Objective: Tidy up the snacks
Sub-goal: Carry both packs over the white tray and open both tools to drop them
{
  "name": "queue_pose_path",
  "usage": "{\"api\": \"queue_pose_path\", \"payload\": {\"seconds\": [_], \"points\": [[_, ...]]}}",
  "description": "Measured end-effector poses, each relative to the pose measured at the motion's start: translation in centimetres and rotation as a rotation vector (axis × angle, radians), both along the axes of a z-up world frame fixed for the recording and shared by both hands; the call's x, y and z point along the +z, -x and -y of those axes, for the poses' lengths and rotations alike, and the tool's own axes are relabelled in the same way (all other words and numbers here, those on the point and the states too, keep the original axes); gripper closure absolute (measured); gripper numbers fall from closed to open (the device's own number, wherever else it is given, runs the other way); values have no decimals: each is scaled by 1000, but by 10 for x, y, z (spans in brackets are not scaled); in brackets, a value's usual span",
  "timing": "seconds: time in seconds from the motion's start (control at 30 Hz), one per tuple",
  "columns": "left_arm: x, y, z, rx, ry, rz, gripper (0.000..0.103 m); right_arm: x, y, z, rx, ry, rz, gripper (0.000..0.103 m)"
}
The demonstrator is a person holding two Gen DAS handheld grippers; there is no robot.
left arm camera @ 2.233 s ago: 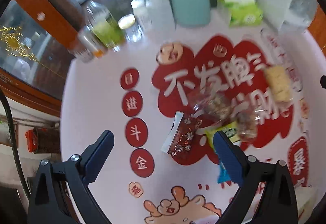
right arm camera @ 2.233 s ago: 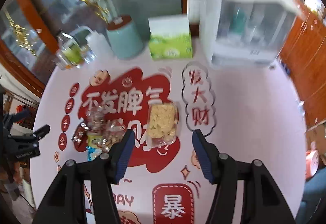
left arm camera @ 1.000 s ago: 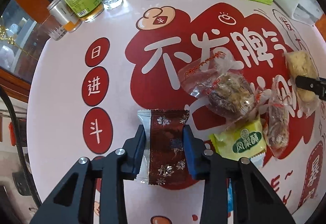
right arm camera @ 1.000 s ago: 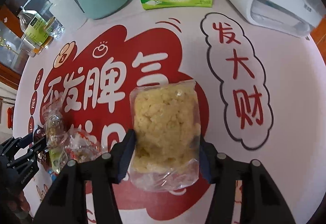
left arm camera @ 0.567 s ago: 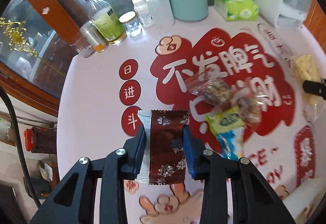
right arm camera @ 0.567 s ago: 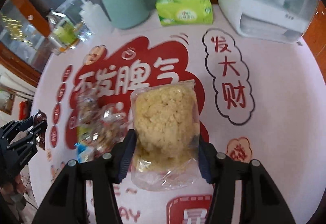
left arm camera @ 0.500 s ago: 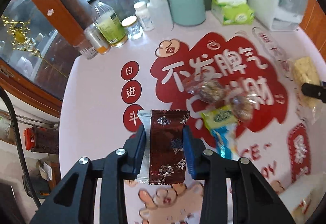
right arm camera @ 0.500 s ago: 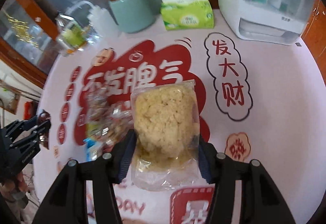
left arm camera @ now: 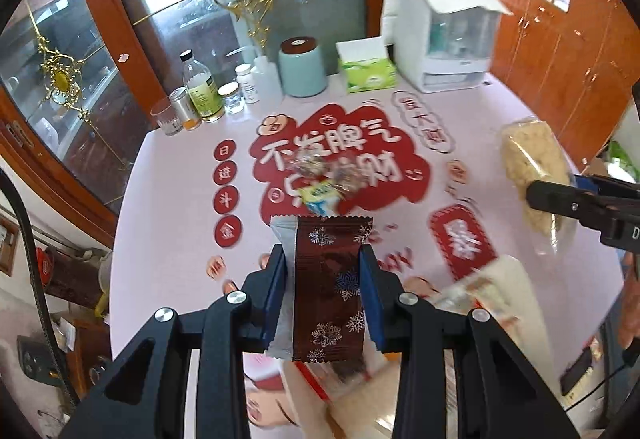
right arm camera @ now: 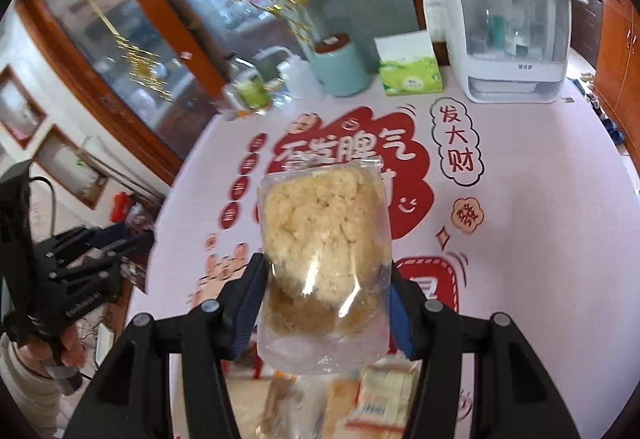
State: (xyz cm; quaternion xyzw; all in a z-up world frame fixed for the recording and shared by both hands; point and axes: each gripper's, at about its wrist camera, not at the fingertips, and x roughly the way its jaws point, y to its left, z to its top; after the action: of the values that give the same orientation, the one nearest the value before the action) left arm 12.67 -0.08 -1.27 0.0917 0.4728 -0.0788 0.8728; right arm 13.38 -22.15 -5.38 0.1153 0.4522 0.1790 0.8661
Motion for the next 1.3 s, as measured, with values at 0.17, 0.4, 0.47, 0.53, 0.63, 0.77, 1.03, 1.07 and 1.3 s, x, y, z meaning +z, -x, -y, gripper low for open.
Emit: {"api": "queue_pose_path", "payload": {"seconds": [0.17,0.4,0.47,0.53,0.63,0.77,1.03,1.07,1.3], "points": [[3,51,14,30,51,21,69,16,57,-1,20,-57,67,48],[-28,99,30,74,-2,31,69,3,114,-12,41,21,110,48],[-40,108,35,82,-47,20,69,-8,125,-17,57,41,98,47],[-52,114,35,97,-55,-13,69,-18,133,-21,70,56,83,47],[-67,120,32,137,-50,-62,69,-36,143,-30,105,87,40,47],[-81,130,30,170,-50,-106,69,-43,151,-37,148,122,17,47],[-92,147,35,196,-53,-131,69,-45,161,-46,197,162,15,47],[-93,147,35,198,-52,-134,69,-46,162,-46,198,164,11,47],[-97,149,34,215,-52,-152,69,-50,164,-49,204,181,-11,47]]}}
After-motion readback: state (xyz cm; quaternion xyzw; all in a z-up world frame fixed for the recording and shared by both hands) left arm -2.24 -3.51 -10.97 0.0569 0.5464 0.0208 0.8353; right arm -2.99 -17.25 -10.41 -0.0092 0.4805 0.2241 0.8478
